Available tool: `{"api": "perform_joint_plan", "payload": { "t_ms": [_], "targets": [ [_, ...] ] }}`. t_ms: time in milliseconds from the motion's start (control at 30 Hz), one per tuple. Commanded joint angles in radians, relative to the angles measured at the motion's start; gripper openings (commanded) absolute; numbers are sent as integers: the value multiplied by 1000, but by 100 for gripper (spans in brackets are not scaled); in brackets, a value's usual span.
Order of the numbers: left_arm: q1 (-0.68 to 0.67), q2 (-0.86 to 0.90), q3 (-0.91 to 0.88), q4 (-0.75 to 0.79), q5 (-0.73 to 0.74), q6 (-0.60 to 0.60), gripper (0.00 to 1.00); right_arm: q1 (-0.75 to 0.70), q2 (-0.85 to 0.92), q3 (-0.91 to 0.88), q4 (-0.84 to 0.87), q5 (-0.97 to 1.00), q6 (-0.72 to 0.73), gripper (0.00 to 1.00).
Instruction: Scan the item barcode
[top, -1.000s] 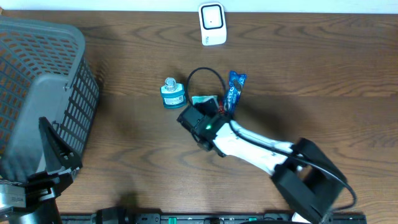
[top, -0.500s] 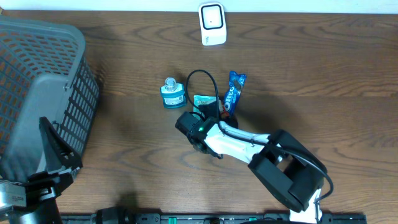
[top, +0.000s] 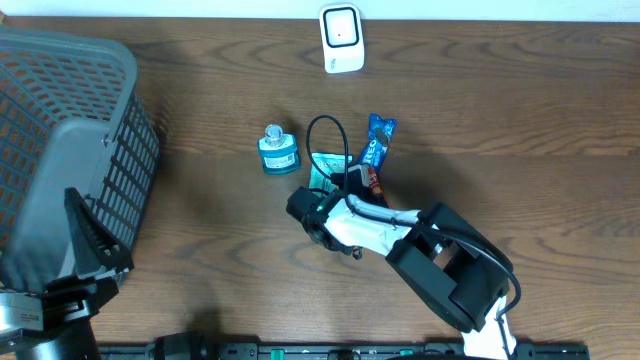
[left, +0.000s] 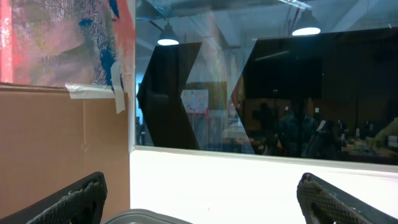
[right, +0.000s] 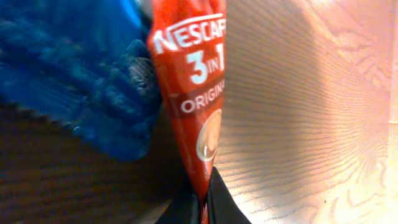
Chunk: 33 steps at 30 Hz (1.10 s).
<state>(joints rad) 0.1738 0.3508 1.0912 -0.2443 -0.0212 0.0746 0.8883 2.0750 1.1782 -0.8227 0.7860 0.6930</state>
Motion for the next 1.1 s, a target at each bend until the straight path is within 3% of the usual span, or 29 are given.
{"api": "perform_joint_plan", "payload": {
  "t_ms": [0,200,567,800,1067],
  "targets": [
    [0,-10,14,2,6,-8,98,7,-20,71,-35,-192,-76,1],
    [0,-10,14,-1,6,-5,98,1,-178,173,-68,-651,-405,1],
    [0,-10,14,153,7,-5,98,-100,-455,178,-136,-1389,-732,1],
    [0,-10,14,138,6,-5,98,-161,-466,169,-134,-1791,-880,1],
    [0,-10,14,116,7,-6,98,-246,-466,166,-101,-1984,-892,1]
  ]
}}
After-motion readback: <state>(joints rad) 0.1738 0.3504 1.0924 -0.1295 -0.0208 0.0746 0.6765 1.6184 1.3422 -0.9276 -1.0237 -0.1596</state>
